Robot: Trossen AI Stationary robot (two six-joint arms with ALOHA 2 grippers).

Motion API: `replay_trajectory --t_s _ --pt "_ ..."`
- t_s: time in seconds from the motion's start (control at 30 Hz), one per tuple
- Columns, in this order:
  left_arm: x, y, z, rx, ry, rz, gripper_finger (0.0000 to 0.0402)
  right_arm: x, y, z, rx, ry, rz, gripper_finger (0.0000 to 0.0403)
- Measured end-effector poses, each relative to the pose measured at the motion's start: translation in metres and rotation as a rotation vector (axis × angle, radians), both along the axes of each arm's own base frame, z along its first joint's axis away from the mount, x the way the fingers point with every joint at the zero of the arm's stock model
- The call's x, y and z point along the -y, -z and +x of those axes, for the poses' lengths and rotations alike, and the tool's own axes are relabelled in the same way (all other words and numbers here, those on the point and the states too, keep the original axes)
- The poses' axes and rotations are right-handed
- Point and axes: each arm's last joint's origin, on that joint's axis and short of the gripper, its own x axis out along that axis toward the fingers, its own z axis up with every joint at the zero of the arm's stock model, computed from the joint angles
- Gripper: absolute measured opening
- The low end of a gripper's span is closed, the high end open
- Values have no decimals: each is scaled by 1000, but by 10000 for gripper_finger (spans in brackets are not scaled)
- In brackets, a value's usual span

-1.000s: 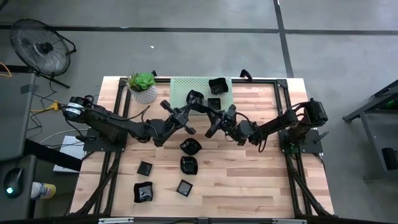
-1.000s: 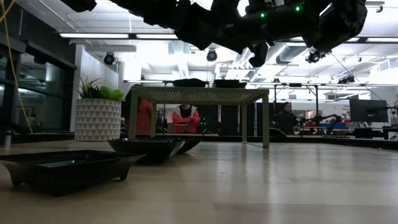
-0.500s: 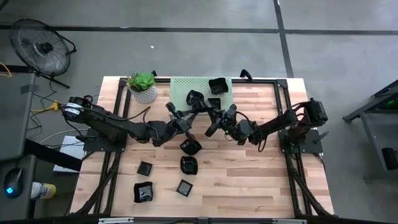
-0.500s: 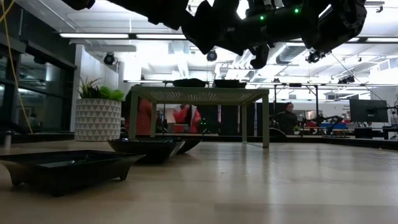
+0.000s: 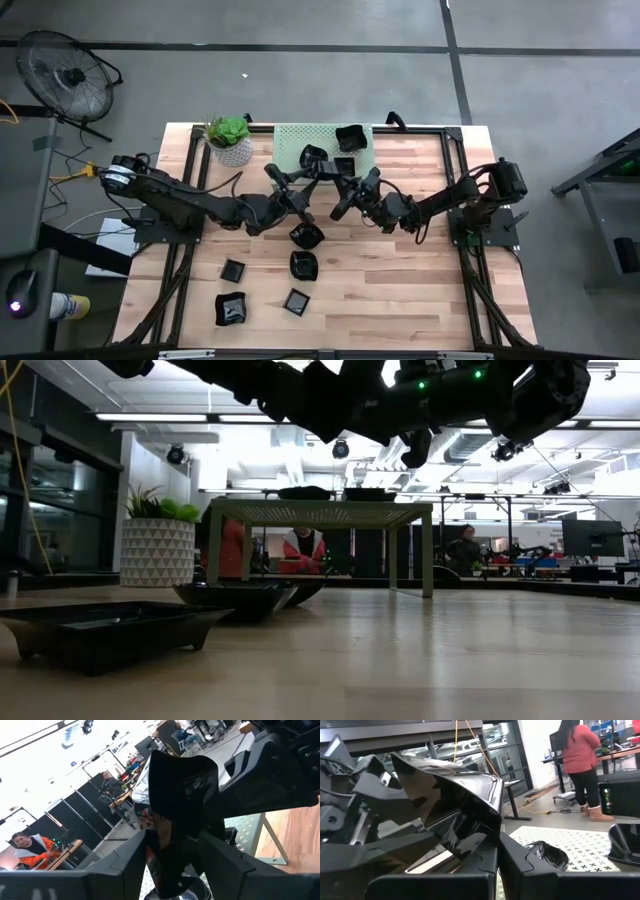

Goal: Pick & Place Mini shaped plates
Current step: Stack the distorted square plate on top of the distorted square plate on the shelf

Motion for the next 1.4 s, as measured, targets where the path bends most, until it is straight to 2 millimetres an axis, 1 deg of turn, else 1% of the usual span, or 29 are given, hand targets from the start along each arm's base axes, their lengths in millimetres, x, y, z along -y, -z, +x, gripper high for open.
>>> replay_trajectory --t_s 0.23,0.5,0.67,0.9,1.13,1.3,1.4 --pt "0 -3 0 5 -2 2 174 0 -1 0 1 -11 -2 0" --pt "11 -10 1 -21 25 49 175 0 -1 0 -1 -4 2 0" --pt "14 -10 0 -28 26 55 175 0 0 0 -6 4 3 0" --pt "13 -11 -1 -56 -24 79 175 0 1 0 -21 14 3 0" --pt "18 -11 -2 -54 1 80 175 1 1 0 -33 40 -6 0" --pt "27 -11 -3 -47 34 75 175 6 1 0 -34 61 -5 0" --pt "30 -11 -5 -56 15 80 175 11 0 0 -29 77 -4 0"
